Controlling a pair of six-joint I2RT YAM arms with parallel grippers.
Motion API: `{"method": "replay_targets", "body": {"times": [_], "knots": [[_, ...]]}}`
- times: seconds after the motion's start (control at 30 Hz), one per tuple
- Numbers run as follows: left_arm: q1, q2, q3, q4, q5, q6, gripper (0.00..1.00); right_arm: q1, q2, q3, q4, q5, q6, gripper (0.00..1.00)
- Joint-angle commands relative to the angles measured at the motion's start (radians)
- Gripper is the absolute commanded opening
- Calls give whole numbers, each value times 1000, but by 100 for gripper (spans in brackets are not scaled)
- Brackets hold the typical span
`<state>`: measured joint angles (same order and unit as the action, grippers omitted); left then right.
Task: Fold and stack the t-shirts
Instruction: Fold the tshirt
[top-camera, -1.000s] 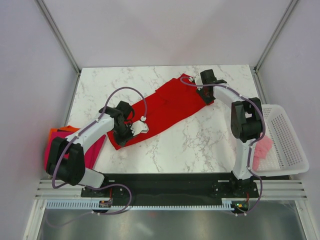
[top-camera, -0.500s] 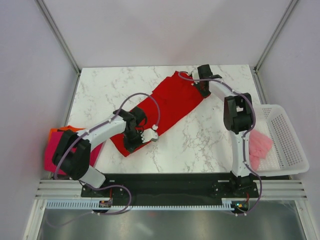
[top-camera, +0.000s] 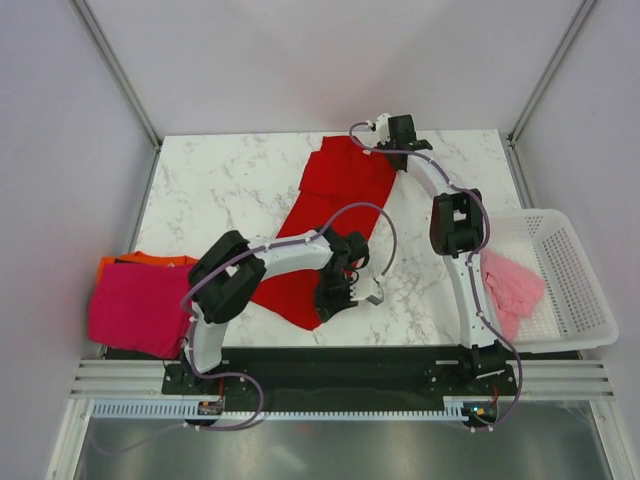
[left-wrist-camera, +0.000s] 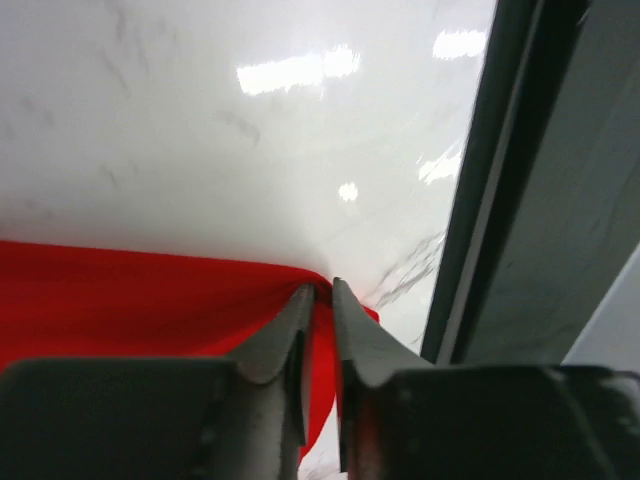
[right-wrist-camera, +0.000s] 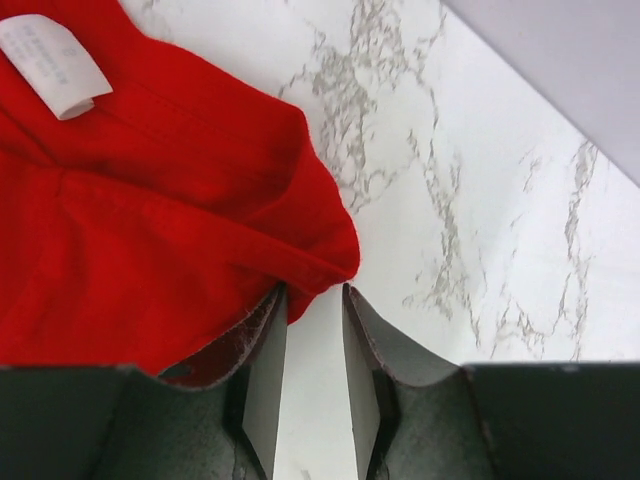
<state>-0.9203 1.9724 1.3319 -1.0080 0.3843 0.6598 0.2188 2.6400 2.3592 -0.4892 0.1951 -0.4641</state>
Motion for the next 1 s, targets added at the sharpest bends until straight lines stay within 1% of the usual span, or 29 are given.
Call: {"method": "replay_targets", "body": {"times": [0.0, 0.07, 0.1, 0.2, 0.27, 0.33, 0.37, 0.43, 0.47, 0.57, 0.67, 0.8, 0.97], "knots": [[-57, 51, 111, -6, 141, -81, 22, 20, 60, 40, 79, -19, -4, 37], [-66, 20, 166, -50, 178, -94, 27, 24, 55, 66, 138, 0, 8, 40], [-66, -4, 183, -64, 197, -101, 30, 21, 51, 78, 150, 18, 42, 44], [-61, -96, 196, -78, 157, -103, 38, 16, -23, 71, 201, 33, 83, 50], [-39, -145, 165, -70, 96, -92, 40, 14, -95, 36, 213, 56, 96, 51], [9, -150, 132, -52, 41, -97, 40, 14, -182, -20, 218, 44, 110, 51], [24, -138, 101, -44, 28, -98, 39, 13, -211, -97, 221, 38, 113, 51], [60, -121, 79, -11, -1, -95, 36, 14, -288, -176, 219, 18, 131, 52], [67, -106, 61, 9, -7, -97, 34, 14, -310, -248, 216, -23, 137, 51], [83, -84, 40, 89, -13, -100, 33, 16, -354, -346, 186, -80, 159, 50], [86, -26, 33, 134, -12, -98, 31, 19, -348, -373, 135, -118, 177, 46], [86, 37, 30, 164, 19, -123, 30, 20, -333, -403, 107, -169, 197, 45], [74, 69, 44, 172, 38, -147, 29, 34, -267, -385, 90, -187, 209, 43]]}}
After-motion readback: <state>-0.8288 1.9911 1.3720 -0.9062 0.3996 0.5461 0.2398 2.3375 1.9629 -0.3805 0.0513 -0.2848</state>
